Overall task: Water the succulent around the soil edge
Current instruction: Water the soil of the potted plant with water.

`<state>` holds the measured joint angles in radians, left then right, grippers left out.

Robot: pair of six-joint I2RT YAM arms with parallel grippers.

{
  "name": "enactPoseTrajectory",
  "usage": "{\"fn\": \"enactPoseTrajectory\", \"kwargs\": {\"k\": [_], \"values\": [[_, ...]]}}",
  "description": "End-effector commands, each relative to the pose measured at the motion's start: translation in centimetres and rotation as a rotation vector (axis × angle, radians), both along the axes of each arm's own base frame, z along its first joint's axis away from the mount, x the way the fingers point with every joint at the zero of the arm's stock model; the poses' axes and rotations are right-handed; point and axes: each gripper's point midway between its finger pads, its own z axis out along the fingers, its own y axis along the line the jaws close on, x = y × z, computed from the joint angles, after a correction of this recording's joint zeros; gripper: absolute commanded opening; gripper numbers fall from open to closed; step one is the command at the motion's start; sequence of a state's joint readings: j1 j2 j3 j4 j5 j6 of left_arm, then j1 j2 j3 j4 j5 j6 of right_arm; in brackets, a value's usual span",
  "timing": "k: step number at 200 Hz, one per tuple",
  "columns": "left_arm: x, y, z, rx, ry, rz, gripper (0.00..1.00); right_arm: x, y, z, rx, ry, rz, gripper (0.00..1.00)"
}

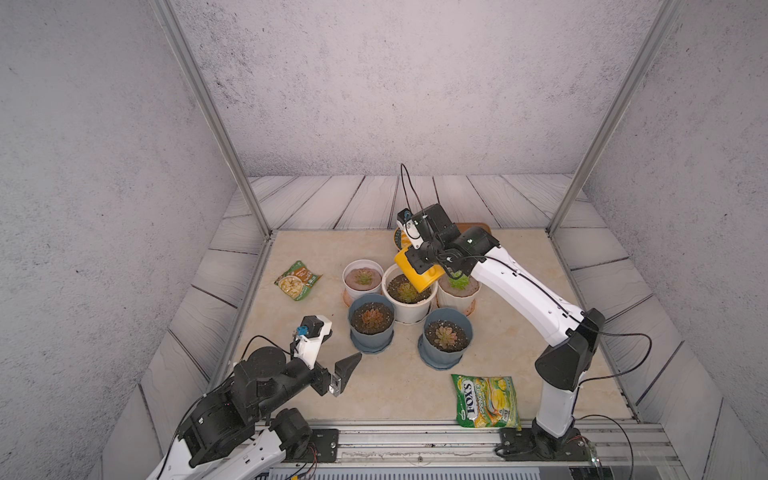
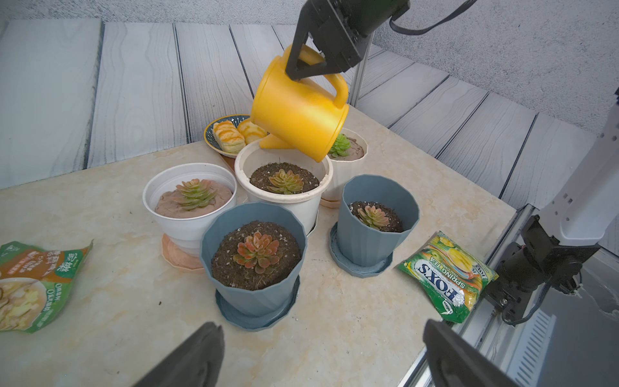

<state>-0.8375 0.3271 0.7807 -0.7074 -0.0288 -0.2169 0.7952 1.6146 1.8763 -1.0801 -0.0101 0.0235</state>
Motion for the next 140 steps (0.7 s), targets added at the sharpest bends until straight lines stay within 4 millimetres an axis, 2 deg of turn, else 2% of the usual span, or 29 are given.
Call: {"fn": "enactPoseTrajectory", "kwargs": {"k": [1, 50, 140], "values": [[-0.1, -0.1, -0.1, -0.003, -0.003, -0.008, 0.98, -0.7, 1.0, 2.0, 0.096, -0.009, 0.028, 0.00], [-0.1, -0.1, -0.1, -0.005, -0.003, -0.013, 0.98, 0.6, 2.8, 1.7, 0.136, -0.012, 0.029, 0.00], [-0.2, -0.2, 0.0, -0.006, -0.003, -0.020, 0.98, 4.9, 5.3, 0.7, 0.104, -0.074, -0.012, 0.00]]}}
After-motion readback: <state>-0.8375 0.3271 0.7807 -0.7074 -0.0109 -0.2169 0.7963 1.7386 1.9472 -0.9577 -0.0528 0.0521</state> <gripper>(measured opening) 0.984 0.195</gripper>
